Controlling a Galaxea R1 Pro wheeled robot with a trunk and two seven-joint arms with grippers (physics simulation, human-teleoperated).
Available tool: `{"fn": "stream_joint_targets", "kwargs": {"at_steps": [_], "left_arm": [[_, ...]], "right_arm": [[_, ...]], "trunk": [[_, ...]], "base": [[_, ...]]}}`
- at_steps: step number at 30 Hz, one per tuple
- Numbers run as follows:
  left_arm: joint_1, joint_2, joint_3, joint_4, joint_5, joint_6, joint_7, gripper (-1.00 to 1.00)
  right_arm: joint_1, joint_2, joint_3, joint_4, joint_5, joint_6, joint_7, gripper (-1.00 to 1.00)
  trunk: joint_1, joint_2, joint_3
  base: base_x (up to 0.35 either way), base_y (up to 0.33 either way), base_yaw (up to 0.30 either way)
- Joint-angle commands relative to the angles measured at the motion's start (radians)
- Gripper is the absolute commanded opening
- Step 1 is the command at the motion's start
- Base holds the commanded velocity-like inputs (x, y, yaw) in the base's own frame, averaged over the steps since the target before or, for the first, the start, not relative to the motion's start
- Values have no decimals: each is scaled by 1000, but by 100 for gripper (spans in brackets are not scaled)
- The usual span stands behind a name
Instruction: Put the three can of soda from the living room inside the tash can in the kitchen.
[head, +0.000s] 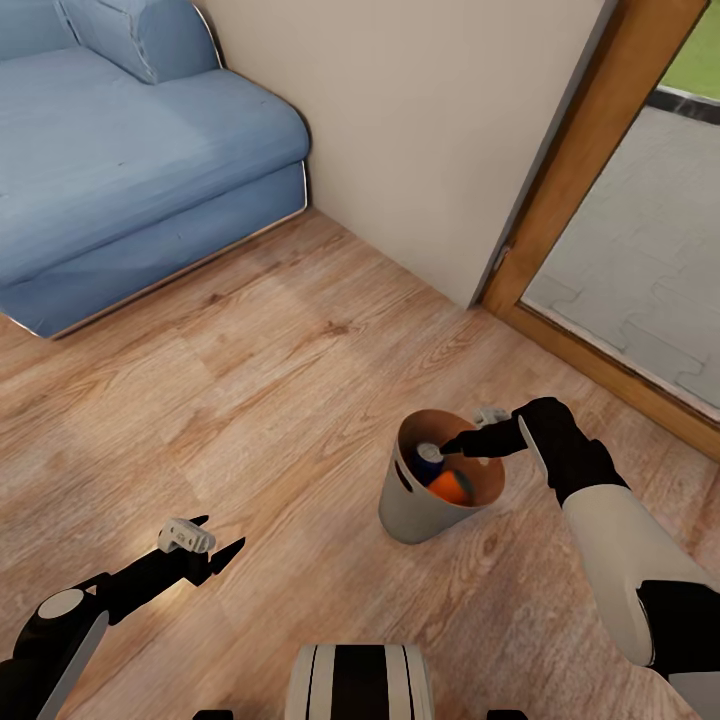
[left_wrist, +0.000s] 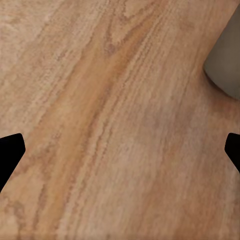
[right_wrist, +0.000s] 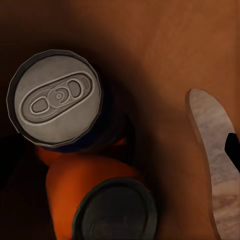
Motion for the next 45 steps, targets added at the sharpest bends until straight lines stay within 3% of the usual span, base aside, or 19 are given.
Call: {"fn": "stream_joint_targets", "kwargs": {"at_steps": [1,4,45], "left_arm": [[0,0,0,0,0,0,0,100],[0,0,0,0,0,0,0,100],[0,0,0,0,-6,0,0,100]], "right_arm": [[1,1,0,37,-23,7,1,100],[1,1,0,37,-23,7,1,100],[30,2,3,0,-23,7,1,100]], "trunk": [[0,0,0],[0,0,0],[-18,10,158]], "base": [[0,0,0],[0,0,0],[0,0,0]]}}
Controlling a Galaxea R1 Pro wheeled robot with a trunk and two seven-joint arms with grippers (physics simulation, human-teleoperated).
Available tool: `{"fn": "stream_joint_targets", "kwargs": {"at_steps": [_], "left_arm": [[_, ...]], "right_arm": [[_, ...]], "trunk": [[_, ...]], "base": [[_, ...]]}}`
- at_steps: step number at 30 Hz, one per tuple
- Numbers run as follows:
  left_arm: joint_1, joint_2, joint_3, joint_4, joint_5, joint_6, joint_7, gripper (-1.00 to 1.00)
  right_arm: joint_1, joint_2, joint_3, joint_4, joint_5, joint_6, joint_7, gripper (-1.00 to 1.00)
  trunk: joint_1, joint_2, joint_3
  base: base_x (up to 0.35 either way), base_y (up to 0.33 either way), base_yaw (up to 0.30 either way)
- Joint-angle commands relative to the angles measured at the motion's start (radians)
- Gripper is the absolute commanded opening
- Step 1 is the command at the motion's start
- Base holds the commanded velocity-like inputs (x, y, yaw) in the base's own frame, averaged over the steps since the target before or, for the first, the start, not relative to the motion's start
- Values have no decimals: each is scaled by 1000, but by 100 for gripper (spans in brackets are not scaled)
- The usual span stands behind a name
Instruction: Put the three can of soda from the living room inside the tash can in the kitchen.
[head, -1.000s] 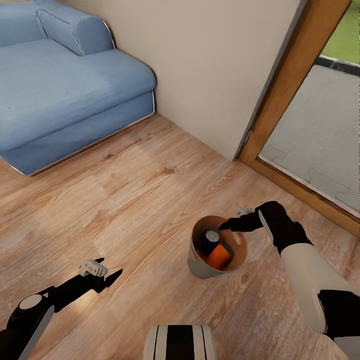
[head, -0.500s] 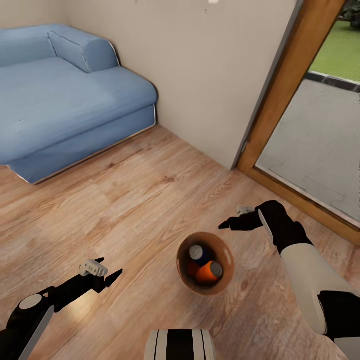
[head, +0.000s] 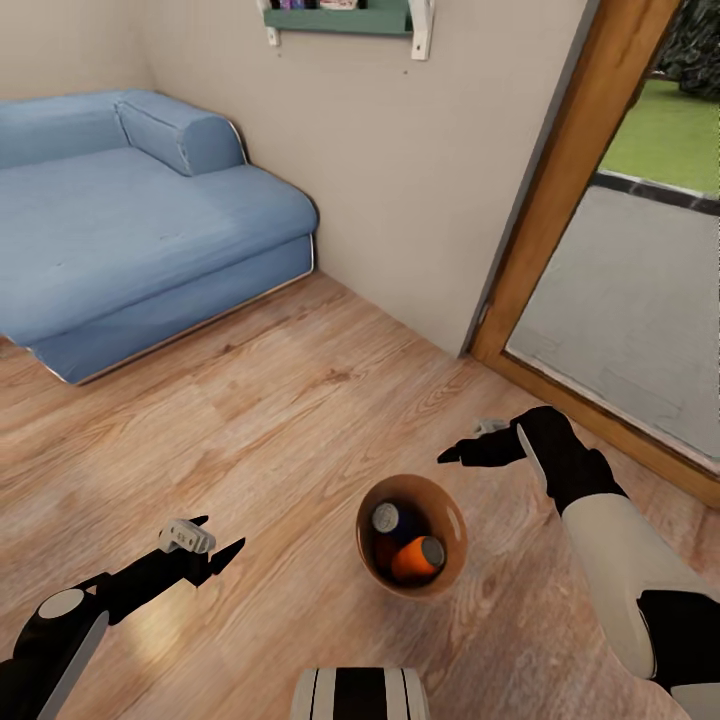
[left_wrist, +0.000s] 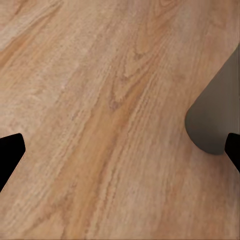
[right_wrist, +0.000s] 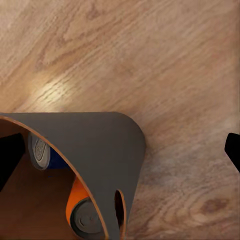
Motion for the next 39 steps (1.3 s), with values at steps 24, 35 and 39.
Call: {"fn": "stream_joint_targets", "kwargs": {"at_steps": [24,35,39], "left_arm": [[0,0,0,1,-1,0,1,100],[0,0,0,28,-2,0,1,100],[0,0,0,45,-3,1,3,100]], "right_arm": [[38,-3,-3,0,4,3,-21,100],[60,-19,-7,0,4,2,-20,100],[87,-21,-8,0,4,1,-22,100]], "trunk": [[-11,6,93],[-36,49,131],[-51,77,144]], "base": [[0,0,0],[0,0,0],[0,0,0]]}}
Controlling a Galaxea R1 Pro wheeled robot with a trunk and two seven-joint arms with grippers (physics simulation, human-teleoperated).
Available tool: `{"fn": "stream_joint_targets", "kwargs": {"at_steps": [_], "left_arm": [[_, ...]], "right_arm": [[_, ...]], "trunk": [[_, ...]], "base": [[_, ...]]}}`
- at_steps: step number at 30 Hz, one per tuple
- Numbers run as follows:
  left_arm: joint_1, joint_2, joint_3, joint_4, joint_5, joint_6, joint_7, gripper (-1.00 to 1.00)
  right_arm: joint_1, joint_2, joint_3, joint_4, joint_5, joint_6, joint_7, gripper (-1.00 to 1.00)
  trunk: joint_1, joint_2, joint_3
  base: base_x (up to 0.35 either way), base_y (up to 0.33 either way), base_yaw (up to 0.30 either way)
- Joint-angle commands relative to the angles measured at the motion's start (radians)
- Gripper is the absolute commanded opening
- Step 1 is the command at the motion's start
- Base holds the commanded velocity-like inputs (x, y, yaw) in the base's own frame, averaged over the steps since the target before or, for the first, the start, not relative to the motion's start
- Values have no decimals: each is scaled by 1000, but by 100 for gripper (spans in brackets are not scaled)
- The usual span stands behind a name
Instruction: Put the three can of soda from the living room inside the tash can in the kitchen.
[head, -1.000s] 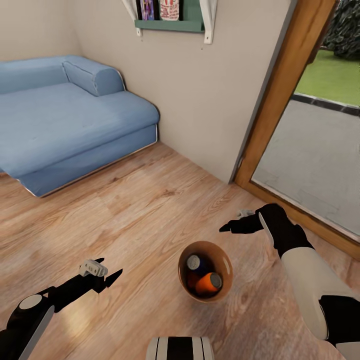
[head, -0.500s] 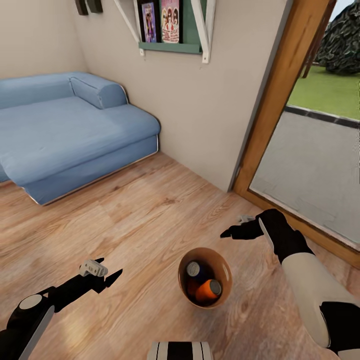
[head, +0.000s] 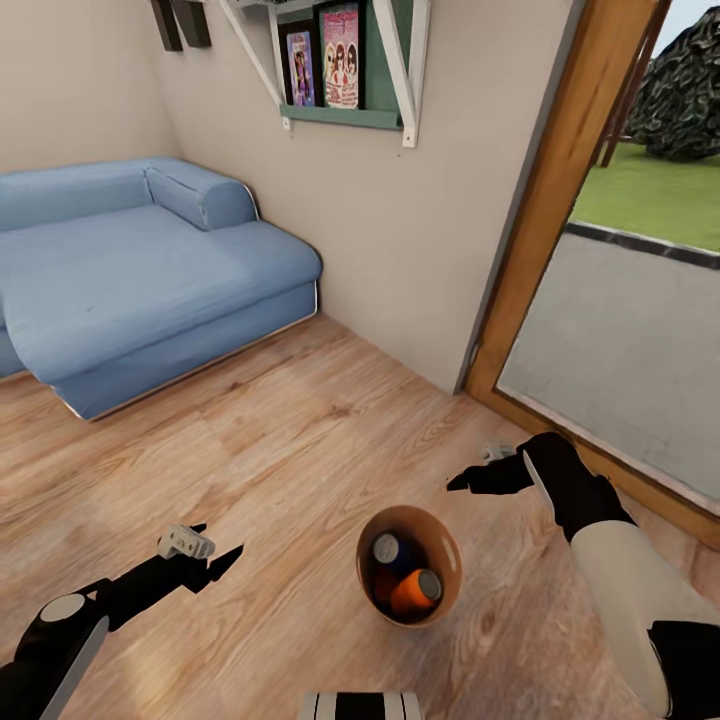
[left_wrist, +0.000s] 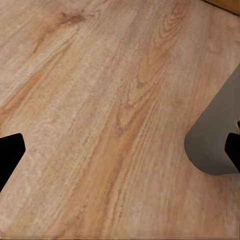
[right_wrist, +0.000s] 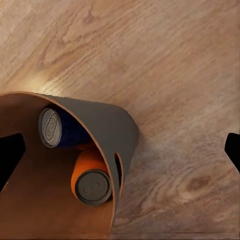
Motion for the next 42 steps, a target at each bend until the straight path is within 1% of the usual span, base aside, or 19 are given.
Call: {"fn": "stream_joint_targets", "kwargs": {"at_steps": [1,7,12,13,14,16,19,23,24,26,27,28,33,34,35,37,41,42], "left_arm": [[0,0,1,1,0,0,0,100],[-1,0,1,16,0,0,18,100],[-1,0,0,33,0,0,38,100],[-1,0,-1,41,0,0,41,100],[-1,0,-2,52,0,0,44,100],[-2,0,-3,59,0,0,46,100],[-2,0,-5,80,0,-1,52,100],[-2,0,-6,88,1,-1,58,100],[-2,0,-6,90,1,-2,59,100],[-2,0,-7,91,1,-2,60,100],[-2,0,-7,91,1,-2,60,100],[-2,0,-7,93,1,-2,61,100],[-2,0,-7,107,0,-14,66,100],[-2,-1,-8,118,0,-19,72,100],[-2,-1,-8,123,0,-22,75,100],[-2,-1,-9,146,-1,-27,90,100],[-2,-1,-9,161,-1,-30,98,100],[-2,-1,-9,169,-1,-33,100,100]], "right_arm": [[7,0,0,0,-1,0,-1,100],[23,-3,0,-1,-1,0,0,100],[38,-14,2,-4,0,-7,1,100],[46,-19,3,-12,0,-20,2,100],[66,-28,4,-37,0,-42,3,100],[85,-34,4,-62,1,-51,3,100],[136,-43,5,-129,2,-62,4,100],[173,-49,6,-171,3,-65,4,100],[191,-55,6,-188,3,-66,4,100],[209,-68,7,-205,3,-68,5,100],[209,-68,7,-205,3,-68,5,100],[225,-82,7,-224,2,-69,8,100],[285,-114,9,-295,2,-70,13,100],[315,-124,9,-327,2,-71,14,100],[331,-130,9,-344,2,-72,14,100],[386,-150,10,-402,2,-93,18,100],[432,-165,15,-434,2,-122,20,100],[452,-173,23,-443,2,-135,20,100]], "trunk": [[-4,7,3],[-27,49,22],[-46,84,38],[-50,91,41],[-54,98,44],[-61,112,50],[-73,133,60],[-88,161,72],[-92,168,75],[-100,182,82],[-104,189,85],[-107,196,88],[-127,231,104],[-130,238,107],[-134,245,110],[-142,259,116],[-157,287,129],[-161,294,132]], "base": [[0,0,0],[0,0,0],[0,0,0],[0,0,0],[0,0,0],[0,0,0],[0,0,0],[0,0,0],[0,0,0],[0,0,0],[0,0,0],[0,0,0],[0,0,0],[0,0,0],[0,0,0],[0,0,0],[0,0,0],[0,0,0]]}}
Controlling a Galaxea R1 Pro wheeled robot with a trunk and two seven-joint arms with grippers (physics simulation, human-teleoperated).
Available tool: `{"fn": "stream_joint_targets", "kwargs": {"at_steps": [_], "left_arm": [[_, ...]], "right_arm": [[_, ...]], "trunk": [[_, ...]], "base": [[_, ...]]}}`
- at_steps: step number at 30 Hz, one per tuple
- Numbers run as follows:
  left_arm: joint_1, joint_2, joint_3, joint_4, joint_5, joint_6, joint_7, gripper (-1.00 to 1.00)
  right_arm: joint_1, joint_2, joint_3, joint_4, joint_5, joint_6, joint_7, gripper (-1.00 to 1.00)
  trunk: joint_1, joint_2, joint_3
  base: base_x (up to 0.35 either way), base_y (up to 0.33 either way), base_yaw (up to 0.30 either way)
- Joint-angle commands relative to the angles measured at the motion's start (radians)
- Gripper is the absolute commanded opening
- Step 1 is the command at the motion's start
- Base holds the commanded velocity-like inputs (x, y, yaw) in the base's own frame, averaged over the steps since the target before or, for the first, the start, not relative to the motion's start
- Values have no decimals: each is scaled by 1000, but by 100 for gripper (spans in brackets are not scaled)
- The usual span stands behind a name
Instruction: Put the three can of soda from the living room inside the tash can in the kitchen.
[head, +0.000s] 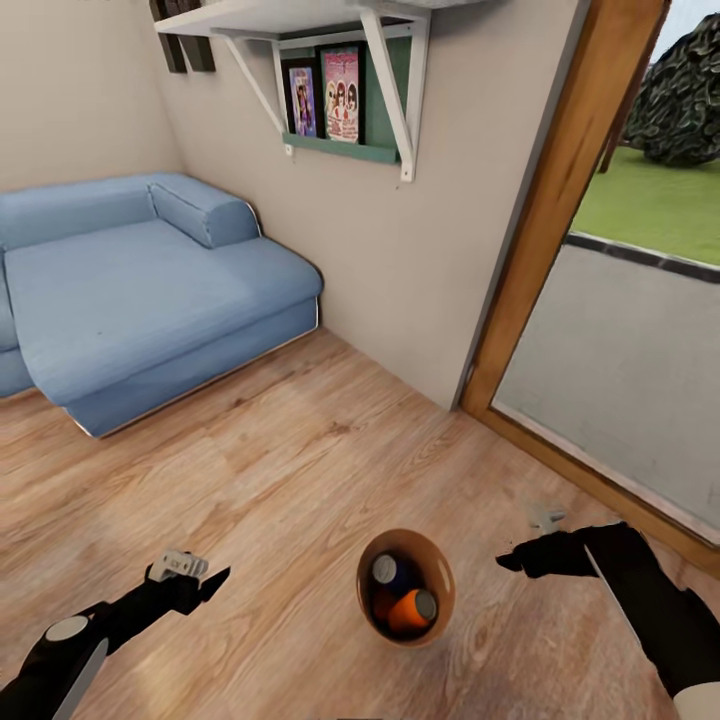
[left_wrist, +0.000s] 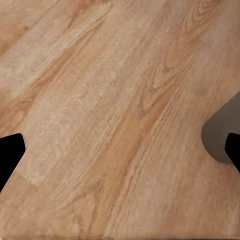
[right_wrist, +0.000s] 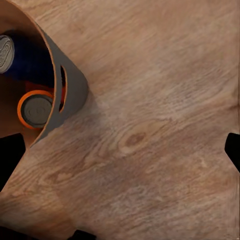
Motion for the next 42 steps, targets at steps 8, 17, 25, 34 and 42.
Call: {"fn": "stream_joint_targets", "kwargs": {"at_steps": [8,17,25,34,42], "left_arm": [[0,-25,0,60,-2,-31,42,100],[0,-49,-49,197,-4,-35,204,100],[0,-57,-135,405,-2,-120,308,100],[0,-58,-148,611,0,-286,356,100],[0,-58,-149,747,1,-452,363,100]], "right_arm": [[118,-44,48,-22,0,-98,1,100],[225,-50,45,-22,-1,-191,-1,100],[280,-49,3,54,-6,-292,-7,100],[289,-48,-105,206,-7,-445,-14,100],[290,-41,-198,388,-12,-599,-21,100]], "trunk": [[-31,56,25],[-65,119,53],[-96,175,78],[-130,238,107],[-161,294,132]], "base": [[0,0,0],[0,0,0],[0,0,0],[0,0,0],[0,0,0]]}}
